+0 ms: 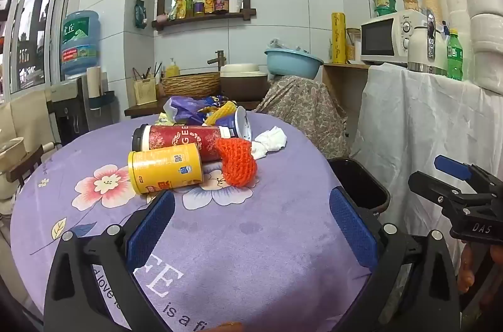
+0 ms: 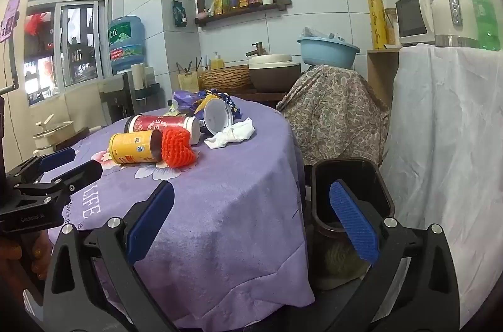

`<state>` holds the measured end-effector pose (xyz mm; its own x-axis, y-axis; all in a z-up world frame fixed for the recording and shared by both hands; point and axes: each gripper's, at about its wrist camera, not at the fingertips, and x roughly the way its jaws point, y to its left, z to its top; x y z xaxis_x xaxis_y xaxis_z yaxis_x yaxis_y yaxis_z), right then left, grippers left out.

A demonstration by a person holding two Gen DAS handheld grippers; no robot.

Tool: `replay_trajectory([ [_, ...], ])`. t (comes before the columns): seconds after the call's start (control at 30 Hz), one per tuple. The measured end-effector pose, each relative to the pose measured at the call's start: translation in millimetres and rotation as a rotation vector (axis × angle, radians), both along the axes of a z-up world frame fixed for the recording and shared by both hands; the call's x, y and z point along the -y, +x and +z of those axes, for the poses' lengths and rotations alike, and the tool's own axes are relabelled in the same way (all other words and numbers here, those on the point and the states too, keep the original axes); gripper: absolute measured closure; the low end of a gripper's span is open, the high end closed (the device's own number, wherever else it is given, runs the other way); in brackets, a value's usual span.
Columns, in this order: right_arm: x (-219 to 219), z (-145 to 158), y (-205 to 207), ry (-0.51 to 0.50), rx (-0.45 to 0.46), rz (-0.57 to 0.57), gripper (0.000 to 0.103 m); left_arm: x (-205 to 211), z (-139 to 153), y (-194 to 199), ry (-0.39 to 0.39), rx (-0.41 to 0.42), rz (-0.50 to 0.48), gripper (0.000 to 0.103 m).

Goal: Collect trash

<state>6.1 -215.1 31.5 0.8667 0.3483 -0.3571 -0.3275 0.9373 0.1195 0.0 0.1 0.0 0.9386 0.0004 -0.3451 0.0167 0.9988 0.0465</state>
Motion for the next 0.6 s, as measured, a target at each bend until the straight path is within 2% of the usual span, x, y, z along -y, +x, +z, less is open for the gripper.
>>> replay_trajectory([
  [0.13,1,2,0,0.004,0.01,0.004,0.005,3,-1,0,-0.008,0.0,0.004,0.005],
  [0.17,1,2,0,0.004,0.011,0.005,0.005,-2,-1,1,-0.034,-0.003,0.001,0.005],
  [0.6,1,-2,-6,-0.006,0.003,0.003,0.005,-9,-4,2,-0.035,-0.005,0.013,0.005],
])
